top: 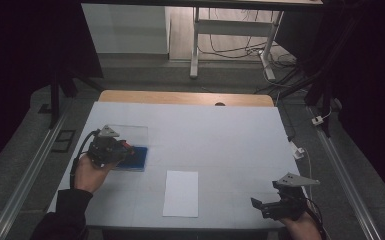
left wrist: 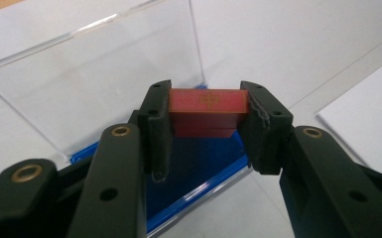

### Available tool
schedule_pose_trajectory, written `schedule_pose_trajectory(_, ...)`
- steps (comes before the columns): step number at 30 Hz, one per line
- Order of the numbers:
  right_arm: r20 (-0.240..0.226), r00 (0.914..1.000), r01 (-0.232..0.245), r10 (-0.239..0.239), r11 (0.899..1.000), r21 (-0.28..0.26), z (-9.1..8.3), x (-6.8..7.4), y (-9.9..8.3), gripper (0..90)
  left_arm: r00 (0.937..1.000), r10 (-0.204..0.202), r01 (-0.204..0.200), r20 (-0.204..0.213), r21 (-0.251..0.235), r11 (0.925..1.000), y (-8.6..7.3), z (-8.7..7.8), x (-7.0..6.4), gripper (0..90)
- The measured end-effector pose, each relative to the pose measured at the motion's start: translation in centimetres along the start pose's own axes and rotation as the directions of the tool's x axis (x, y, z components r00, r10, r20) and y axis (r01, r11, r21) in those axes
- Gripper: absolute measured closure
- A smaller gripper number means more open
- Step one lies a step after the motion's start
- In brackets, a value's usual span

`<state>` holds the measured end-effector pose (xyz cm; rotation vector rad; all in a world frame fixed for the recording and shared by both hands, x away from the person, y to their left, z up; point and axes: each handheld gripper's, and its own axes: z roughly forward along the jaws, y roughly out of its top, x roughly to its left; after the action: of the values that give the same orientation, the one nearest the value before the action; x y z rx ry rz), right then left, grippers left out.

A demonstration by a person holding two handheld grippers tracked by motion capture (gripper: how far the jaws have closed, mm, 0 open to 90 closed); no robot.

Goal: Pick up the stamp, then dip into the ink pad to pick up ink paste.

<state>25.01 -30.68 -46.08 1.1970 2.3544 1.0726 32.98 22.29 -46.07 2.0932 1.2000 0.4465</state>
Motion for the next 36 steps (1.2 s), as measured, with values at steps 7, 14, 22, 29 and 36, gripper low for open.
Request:
schedule_pose_trajectory(7,-0.002,1.0,0.004,-0.004,1.0,0.007,0.1,0.0,0.1,0.0,0.9993,-0.037,0.037,-0.008,0.044,0.9983,-0.3,1.1,0.5,58.2)
schedule_pose_trajectory(14,-0.005,1.0,0.007,-0.007,1.0,0.007,0.1,0.0,0.1,0.0,0.9987,-0.048,0.049,-0.015,0.073,0.9961,-0.7,2.0,0.8,58.2)
schedule_pose_trajectory(22,-0.006,0.9999,0.011,-0.011,1.0,0.005,0.1,0.1,0.1,0.0,0.9991,-0.024,0.028,-0.035,0.118,0.9926,-1.3,3.5,0.8,58.2)
schedule_pose_trajectory(29,-0.006,0.9999,0.012,-0.012,1.0,0.006,0.1,0.1,0.1,0.1,0.9982,0.021,-0.012,-0.056,0.145,0.9893,-1.5,4.0,0.3,58.3)
schedule_pose_trajectory(36,-0.003,0.9998,0.02,-0.02,1.0,0.011,0.1,0.1,0.1,0.2,0.9979,-0.065,0.065,-0.007,0.107,0.9921,-2.2,4.1,1.2,58.5)
